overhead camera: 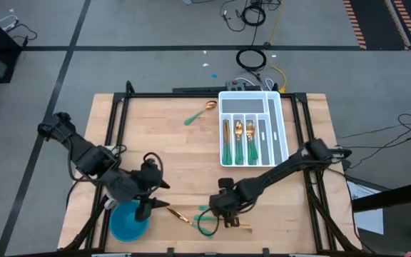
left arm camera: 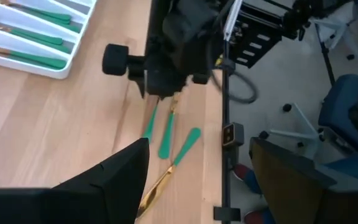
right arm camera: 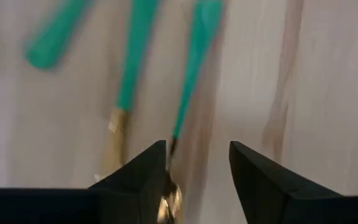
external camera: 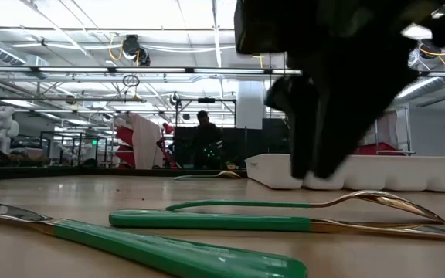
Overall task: Sort silverware
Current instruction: Put the bottom green spoon into the white cutlery tray
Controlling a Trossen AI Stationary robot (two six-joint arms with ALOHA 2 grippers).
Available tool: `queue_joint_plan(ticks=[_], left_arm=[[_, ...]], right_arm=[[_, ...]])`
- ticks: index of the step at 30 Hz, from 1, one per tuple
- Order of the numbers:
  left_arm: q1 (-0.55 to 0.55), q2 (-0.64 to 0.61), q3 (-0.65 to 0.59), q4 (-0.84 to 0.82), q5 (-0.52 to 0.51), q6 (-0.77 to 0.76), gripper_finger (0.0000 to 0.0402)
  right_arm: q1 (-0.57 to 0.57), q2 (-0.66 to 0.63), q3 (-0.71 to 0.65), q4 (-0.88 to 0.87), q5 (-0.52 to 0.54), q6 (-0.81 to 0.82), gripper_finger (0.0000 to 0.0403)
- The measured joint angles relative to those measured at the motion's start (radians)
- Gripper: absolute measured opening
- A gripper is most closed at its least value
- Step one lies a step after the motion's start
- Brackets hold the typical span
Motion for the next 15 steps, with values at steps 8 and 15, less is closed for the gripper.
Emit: queue_joint_plan(ticks=[8,15], left_arm=[[-0.060,0.000,0.000,-0.004,-0.059,0.004,0.0283],[-0.075,0.000,0.000,-0.004,-0.094,0.028,0.0283]], right_arm=[[0.028,0.066,0.053,-0.072,-0.028,0.145,0.0196],[0.062,0.083,0.043,-0.161,0.057,0.301,0.0179]])
